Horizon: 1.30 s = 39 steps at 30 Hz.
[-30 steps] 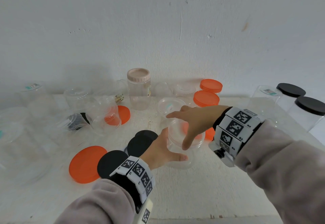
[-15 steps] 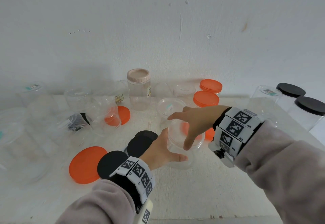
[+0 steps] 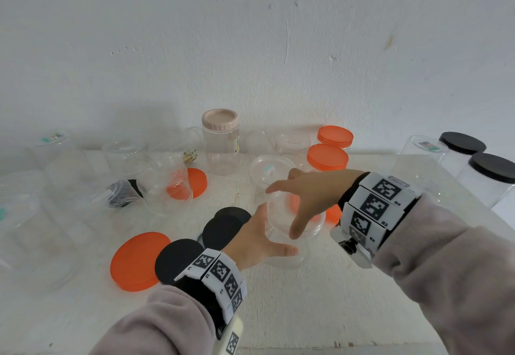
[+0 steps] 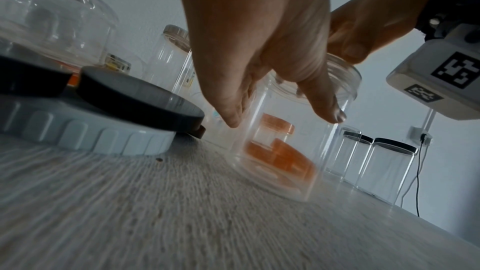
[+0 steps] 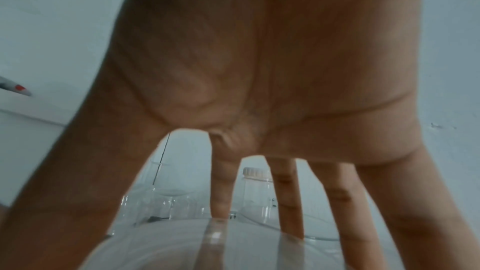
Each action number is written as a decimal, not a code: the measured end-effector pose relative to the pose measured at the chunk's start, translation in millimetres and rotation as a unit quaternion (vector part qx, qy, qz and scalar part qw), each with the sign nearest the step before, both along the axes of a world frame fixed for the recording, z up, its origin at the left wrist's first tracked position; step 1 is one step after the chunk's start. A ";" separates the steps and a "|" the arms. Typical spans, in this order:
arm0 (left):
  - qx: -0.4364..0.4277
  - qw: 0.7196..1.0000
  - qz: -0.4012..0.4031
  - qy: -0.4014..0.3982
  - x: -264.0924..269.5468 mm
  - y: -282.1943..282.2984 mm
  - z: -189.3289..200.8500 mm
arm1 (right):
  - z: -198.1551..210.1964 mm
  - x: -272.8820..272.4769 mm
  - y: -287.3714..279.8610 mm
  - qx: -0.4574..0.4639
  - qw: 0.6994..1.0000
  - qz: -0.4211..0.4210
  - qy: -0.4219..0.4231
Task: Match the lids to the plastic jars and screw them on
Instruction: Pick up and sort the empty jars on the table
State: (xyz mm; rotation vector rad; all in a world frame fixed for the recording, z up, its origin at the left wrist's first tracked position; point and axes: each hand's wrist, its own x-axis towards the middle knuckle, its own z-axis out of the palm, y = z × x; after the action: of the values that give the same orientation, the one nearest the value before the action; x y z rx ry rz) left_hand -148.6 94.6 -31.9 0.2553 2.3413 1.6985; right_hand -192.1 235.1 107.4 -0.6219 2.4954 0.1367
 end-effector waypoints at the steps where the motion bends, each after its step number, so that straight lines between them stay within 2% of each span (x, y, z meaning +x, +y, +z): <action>1: 0.000 1.000 0.002 -0.006 0.5 -0.2 -0.3 | -0.3 0.6 -0.4 0.000 1.000 -0.001 -0.005; 9: 0.002 1.000 -0.014 0.020 3.0 1.3 5.4 | 0.7 0.5 5.8 0.031 0.997 -0.046 0.046; 16: 0.005 1.000 0.003 -0.002 3.4 0.1 3.5 | -4.3 -0.1 6.7 -0.018 1.000 -0.004 -0.010; 22: 0.011 1.000 -0.007 0.007 3.8 0.8 4.4 | -7.9 0.8 7.1 0.012 0.997 -0.054 0.053; 28: -0.009 1.000 0.008 -0.005 3.4 0.6 3.9 | -7.5 -0.3 9.6 -0.025 1.000 -0.001 -0.002; 31: -0.014 1.000 0.006 -0.005 3.3 0.3 4.3 | -11.3 -0.9 8.1 -0.038 0.999 -0.009 0.001; 35: -0.004 1.000 0.003 0.002 2.6 0.7 4.0 | -13.0 0.1 6.3 0.001 0.998 -0.041 0.052; 39: -0.004 1.000 0.001 0.000 2.2 1.0 3.8 | -9.7 -3.9 9.3 0.025 0.998 -0.044 0.048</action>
State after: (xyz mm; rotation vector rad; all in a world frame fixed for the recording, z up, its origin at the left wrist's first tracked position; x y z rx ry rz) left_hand -146.4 95.6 -28.2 0.2521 2.3489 1.6894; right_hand -196.0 244.3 97.7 -0.4949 2.5976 0.1999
